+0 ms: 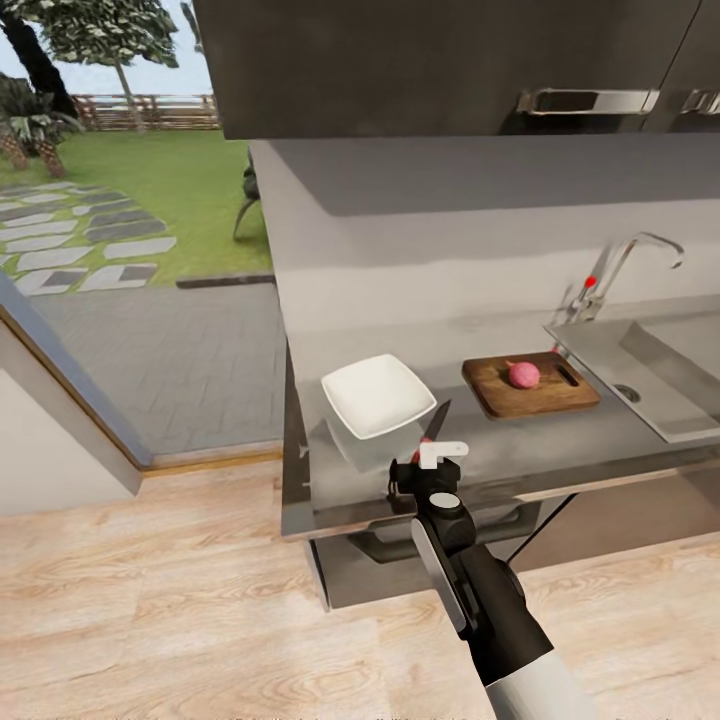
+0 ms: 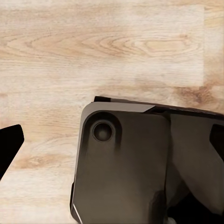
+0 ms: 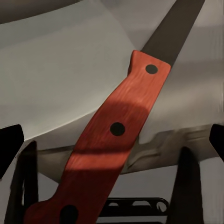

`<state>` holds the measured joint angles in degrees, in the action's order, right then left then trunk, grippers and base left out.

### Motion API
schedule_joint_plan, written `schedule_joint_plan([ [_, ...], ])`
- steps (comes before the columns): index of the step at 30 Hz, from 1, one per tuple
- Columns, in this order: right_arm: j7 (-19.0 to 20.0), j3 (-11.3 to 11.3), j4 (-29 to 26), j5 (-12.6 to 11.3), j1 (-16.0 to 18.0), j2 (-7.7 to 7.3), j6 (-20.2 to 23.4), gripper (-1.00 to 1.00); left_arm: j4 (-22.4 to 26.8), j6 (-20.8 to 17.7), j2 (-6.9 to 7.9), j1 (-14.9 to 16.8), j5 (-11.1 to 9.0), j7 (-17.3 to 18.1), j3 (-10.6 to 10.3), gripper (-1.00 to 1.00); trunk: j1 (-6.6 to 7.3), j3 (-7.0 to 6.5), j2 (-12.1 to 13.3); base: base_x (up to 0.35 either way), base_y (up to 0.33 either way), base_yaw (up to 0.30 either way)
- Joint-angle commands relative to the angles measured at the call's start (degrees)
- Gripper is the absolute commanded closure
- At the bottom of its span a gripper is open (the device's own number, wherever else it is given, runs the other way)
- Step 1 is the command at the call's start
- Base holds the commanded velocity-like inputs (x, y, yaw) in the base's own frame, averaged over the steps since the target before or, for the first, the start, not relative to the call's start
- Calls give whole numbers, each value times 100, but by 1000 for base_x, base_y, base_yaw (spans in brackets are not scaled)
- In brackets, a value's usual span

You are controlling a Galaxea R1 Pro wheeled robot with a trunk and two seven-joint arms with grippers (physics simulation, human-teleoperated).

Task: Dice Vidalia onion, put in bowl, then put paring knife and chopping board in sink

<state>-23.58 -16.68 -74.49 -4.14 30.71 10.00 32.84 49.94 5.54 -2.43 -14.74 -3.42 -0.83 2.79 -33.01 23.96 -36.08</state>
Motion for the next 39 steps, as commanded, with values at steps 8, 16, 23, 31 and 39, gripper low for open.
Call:
schedule_joint_plan([
  [8, -72, -11, -6, -37, 6, 0, 27, -100, 7, 8, -3, -3, -35, -5, 3, -100, -2, 35, -7, 0, 0, 0],
  [16, -71, -11, -4, -35, 6, 0, 29, -100, 7, 8, -3, -3, -35, -5, 3, -100, -2, 36, -7, 0, 0, 0],
  [23, -73, -11, -4, -35, 6, 0, 29, -100, 7, 8, -3, -3, -35, -5, 3, -100, -2, 36, -7, 0, 0, 0],
  [31, -76, -11, -4, -35, 6, 0, 29, -100, 7, 8, -3, -3, -35, -5, 3, -100, -2, 36, -7, 0, 0, 0],
  [39, -77, -9, -4, -37, 6, 0, 33, 100, 7, 8, -3, -3, -35, -5, 3, -100, -2, 36, -7, 0, 0, 0],
])
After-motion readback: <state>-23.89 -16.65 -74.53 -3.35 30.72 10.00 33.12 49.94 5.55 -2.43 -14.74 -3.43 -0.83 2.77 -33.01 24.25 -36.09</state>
